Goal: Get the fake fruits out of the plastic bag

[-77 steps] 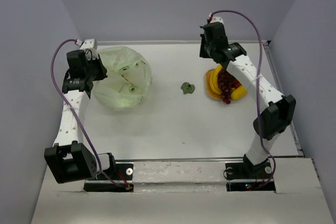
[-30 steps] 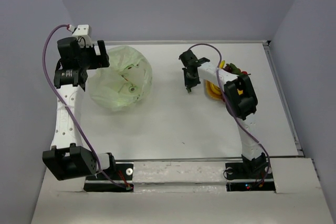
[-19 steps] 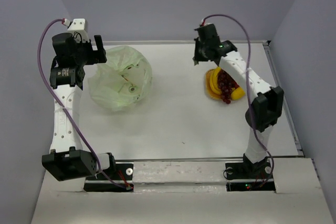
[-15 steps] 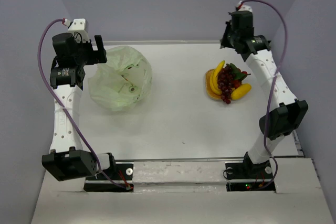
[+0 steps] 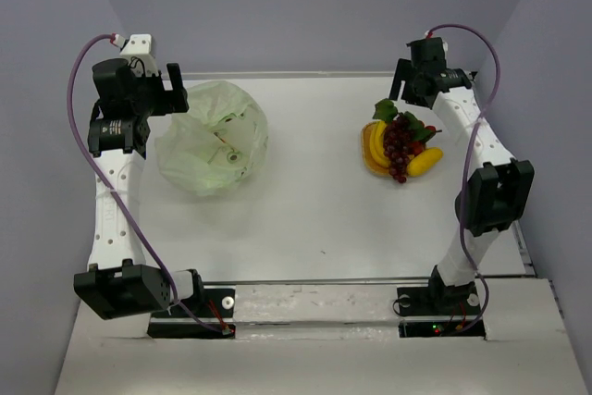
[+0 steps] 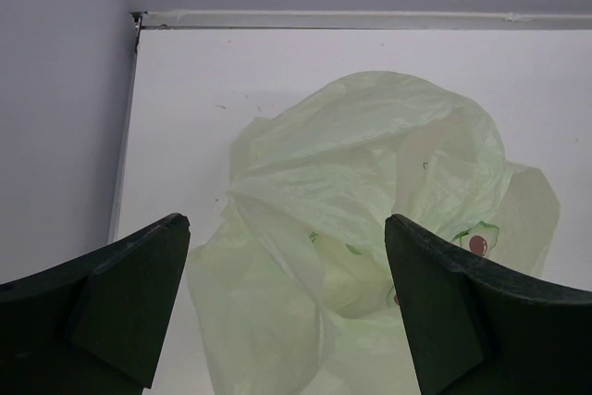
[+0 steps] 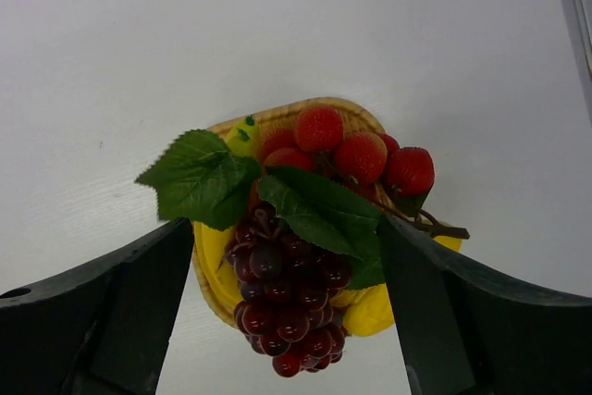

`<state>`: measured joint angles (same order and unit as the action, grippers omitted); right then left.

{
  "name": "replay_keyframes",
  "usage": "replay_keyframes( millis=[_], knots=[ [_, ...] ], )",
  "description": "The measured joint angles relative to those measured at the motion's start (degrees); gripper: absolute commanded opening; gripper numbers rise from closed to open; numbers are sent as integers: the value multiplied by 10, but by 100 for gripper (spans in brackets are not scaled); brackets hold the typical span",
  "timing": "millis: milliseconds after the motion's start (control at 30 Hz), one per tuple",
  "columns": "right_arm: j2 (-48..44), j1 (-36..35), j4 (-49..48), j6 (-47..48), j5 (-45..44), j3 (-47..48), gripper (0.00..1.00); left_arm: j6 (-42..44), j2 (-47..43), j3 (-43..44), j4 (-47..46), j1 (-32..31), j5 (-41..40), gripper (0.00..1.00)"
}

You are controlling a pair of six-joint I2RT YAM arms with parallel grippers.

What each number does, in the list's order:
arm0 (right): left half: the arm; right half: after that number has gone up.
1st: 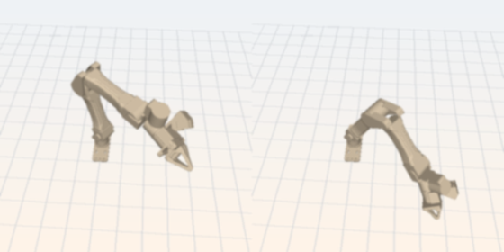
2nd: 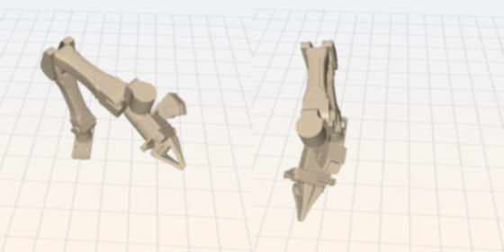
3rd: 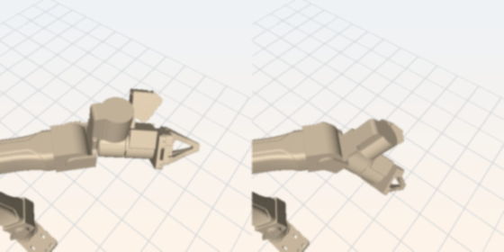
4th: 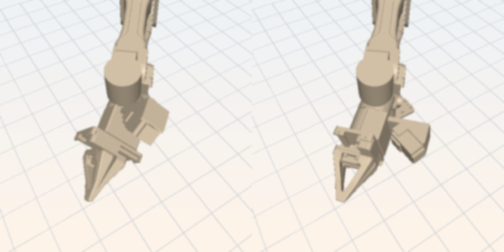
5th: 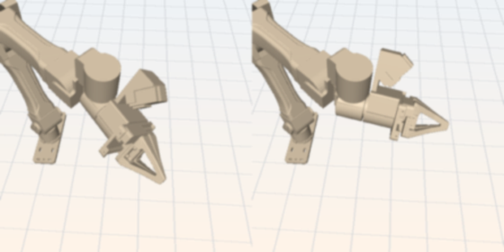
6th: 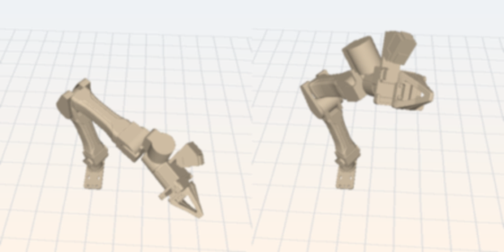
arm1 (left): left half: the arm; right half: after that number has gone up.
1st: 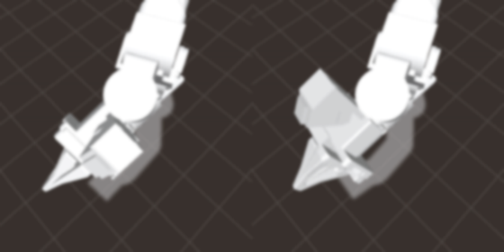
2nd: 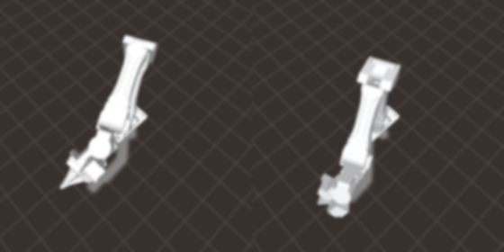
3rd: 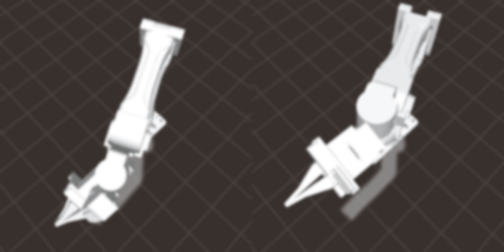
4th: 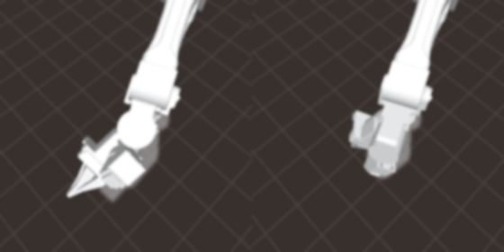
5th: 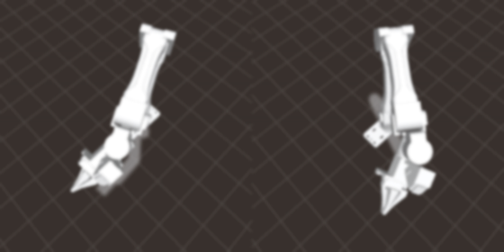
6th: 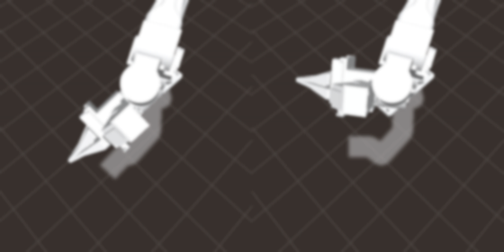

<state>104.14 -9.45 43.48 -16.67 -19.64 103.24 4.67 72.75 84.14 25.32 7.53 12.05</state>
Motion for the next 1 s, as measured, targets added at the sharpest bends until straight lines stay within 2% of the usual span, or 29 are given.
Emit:
replay_keyframes(
  millis=[333, 433, 567, 800, 1000],
  knots=[
    [-40, 0, 11, 0, -14, 1, 92, 5, -3, 0, 4, 0, 0, 99],
    [-80, 0, 11, -2, -22, -1, 100, 9, -3, 0, 8, 0, -1, 99],
    [-150, 2, 8, -13, -53, -38, 100, 16, -8, 0, 18, 0, -9, 99],
    [-266, 42, -9, -67, -127, -196, 100, 33, -33, 0, 37, 0, -55, 99],
    [-323, 49, -18, -135, -191, -361, 100, 64, -70, -14, 44, 3, -157, 99]
  ],
)
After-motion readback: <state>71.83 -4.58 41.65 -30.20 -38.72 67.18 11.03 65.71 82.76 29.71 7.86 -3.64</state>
